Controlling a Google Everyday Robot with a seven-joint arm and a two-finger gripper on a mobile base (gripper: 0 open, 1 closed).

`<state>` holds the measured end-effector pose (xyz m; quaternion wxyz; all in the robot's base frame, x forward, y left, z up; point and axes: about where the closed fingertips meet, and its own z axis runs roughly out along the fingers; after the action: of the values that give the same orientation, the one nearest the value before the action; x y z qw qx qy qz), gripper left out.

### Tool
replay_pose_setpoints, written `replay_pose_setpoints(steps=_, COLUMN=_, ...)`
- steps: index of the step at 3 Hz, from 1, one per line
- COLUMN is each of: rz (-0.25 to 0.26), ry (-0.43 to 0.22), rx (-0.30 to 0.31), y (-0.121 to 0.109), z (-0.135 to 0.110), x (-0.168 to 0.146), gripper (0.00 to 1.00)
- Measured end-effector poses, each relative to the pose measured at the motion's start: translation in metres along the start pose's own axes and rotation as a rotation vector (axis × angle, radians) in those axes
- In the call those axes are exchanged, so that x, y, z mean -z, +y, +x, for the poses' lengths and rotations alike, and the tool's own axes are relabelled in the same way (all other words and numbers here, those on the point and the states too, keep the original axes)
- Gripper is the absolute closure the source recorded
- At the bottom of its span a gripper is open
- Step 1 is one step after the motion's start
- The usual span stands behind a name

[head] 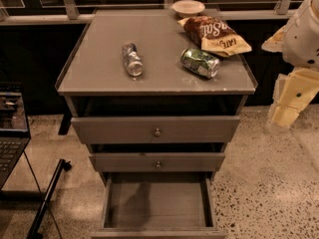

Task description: Place redbull can into bottom drawer

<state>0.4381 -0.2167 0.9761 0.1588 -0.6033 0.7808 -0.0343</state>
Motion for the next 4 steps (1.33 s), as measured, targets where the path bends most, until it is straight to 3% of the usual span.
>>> replay_pose_setpoints(steps=1, rz=0.000, ry=0.000, rx=0.000, y=0.000, z=0.000, x=0.000, gripper=0.00)
replay_pose_setpoints(steps=2, rz=0.067, ry=-0.035, rx=-0.047, y=-0.006, z=-0.001, x=0.002, gripper=0.00)
replay_pose_setpoints(steps=3, rz=0.157, ry=-0.124, rx=-0.256, y=0.004, z=0.006, x=0.002, gripper=0.00)
replay_pose_setpoints(steps=4, rz=0.213, ry=-0.254, rx=-0.527, y=-0.001, z=0.017, x=-0.006, gripper=0.00)
